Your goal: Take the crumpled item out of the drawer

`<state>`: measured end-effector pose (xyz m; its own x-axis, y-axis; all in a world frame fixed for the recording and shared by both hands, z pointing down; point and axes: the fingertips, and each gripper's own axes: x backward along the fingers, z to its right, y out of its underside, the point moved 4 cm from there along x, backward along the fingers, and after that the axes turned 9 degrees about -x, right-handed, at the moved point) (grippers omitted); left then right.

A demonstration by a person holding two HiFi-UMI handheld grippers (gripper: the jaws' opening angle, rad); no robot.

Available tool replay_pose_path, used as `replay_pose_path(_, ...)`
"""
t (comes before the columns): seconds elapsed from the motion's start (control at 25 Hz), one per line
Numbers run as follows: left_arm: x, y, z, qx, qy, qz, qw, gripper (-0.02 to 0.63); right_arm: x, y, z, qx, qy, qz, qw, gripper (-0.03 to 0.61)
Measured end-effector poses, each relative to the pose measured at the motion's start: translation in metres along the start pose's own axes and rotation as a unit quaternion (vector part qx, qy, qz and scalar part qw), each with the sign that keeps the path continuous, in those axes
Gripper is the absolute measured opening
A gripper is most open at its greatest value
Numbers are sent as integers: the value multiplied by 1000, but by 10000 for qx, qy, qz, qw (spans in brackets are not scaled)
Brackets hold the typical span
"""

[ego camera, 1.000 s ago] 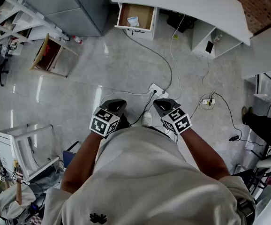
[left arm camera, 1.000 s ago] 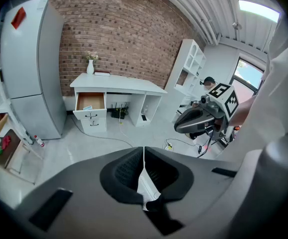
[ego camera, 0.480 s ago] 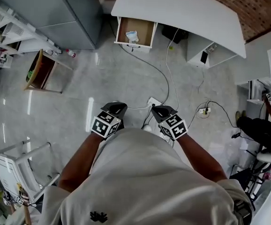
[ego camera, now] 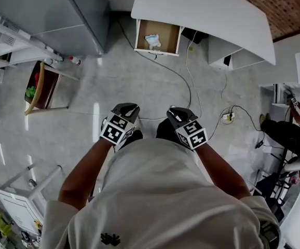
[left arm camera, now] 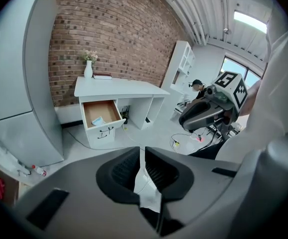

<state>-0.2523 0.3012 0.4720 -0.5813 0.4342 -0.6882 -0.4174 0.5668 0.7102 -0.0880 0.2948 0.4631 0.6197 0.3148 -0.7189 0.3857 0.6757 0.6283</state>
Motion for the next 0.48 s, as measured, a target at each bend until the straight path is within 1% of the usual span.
replay_pose_path(0.08,-9,4,-19,-36,26,-32,10000,29,-8,-8,-1,-86,43,-35,9999,72)
replay_pose_path(0.2,-29,-3,-39,-9,38,-89,10000,29,-13,-15,7,-180,11,-116,9998,72)
replay_pose_path(0.32,-57,-21,-58,-20,9,-201,9998,30,-21,-21,40,-416,40,-153,9990,71)
replay_pose_path(0.48,-96,-47,-93,-181,-32,-466,9987,31,-44,-41,83,-474,-74,-177,9987,71)
